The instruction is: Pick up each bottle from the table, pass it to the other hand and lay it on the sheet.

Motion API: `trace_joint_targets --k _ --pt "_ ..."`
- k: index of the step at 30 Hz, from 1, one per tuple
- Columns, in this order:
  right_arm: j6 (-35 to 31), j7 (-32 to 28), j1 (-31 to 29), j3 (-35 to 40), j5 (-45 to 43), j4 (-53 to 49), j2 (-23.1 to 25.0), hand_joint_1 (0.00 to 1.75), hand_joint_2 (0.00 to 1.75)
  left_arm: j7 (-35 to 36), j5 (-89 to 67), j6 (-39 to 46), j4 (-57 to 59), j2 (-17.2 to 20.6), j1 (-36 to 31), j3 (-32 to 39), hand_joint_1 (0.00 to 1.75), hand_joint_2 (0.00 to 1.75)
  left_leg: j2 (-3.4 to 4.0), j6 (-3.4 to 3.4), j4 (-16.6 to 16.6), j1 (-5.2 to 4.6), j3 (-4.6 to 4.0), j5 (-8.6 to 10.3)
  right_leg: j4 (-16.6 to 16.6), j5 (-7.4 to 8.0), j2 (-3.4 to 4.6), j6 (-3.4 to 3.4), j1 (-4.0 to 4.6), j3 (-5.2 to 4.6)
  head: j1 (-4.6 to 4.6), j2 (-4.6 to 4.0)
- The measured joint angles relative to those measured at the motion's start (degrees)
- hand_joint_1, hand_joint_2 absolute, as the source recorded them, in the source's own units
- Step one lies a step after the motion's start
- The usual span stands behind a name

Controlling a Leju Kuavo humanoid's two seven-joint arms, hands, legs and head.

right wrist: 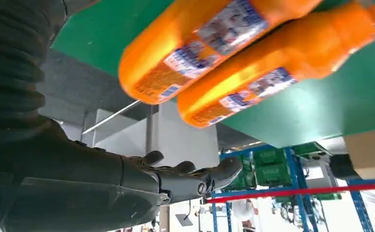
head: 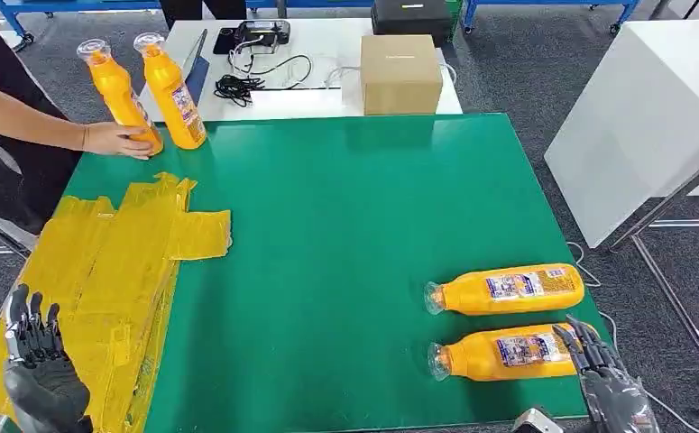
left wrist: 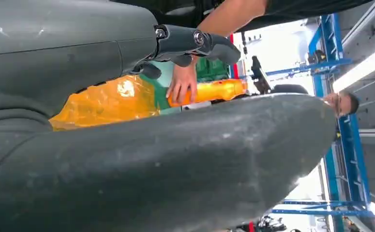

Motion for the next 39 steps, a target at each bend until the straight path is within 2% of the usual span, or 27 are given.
trace_joint_targets --k 7,15,27,33,39 --pt "7.0 -0.9 -0.6 -6.0 1.7 0.0 0.1 0.00 1.75 0.5 0.4 -0.6 0.0 -0.1 -0.2 0.4 0.00 0.00 0.01 0.00 0.0 -0.02 0.02 0.00 0.0 0.01 0.00 0.01 -0.01 0.11 -0.02 0.00" --pt "10.2 0.4 -4.8 -6.3 3.4 2.8 -3.9 0.00 1.75 0.9 1.0 -0.9 0.0 0.0 -1.0 0.3 0.00 0.00 0.02 0.01 0.0 -0.01 0.08 0.01 0.0 0.02 0.01 0.02 -0.01 0.12 0.00 0.00" --pt "13.0 3.1 -13.7 2.5 3.2 11.1 -10.8 0.00 1.75 1.2 2.0 -0.9 0.6 0.9 -2.2 -0.6 0.00 0.00 0.01 0.02 0.0 -0.01 0.07 0.02 0.0 0.03 0.01 0.02 0.00 0.31 0.00 0.00" --pt "13.8 3.9 -15.4 5.7 2.0 13.6 -12.5 0.00 1.75 1.2 2.3 -0.8 0.8 1.3 -2.4 -0.8 0.00 0.00 0.01 0.02 0.0 -0.01 0.04 0.02 0.0 0.03 0.01 0.02 0.00 0.30 -0.02 0.00" --pt "16.0 5.7 -16.2 10.2 -2.6 15.8 -17.0 0.00 1.75 1.3 3.3 -0.1 1.3 2.0 -3.0 -1.1 0.00 0.00 0.00 0.02 0.0 -0.02 0.03 0.02 0.0 0.03 0.01 0.02 0.00 0.29 0.00 0.00"
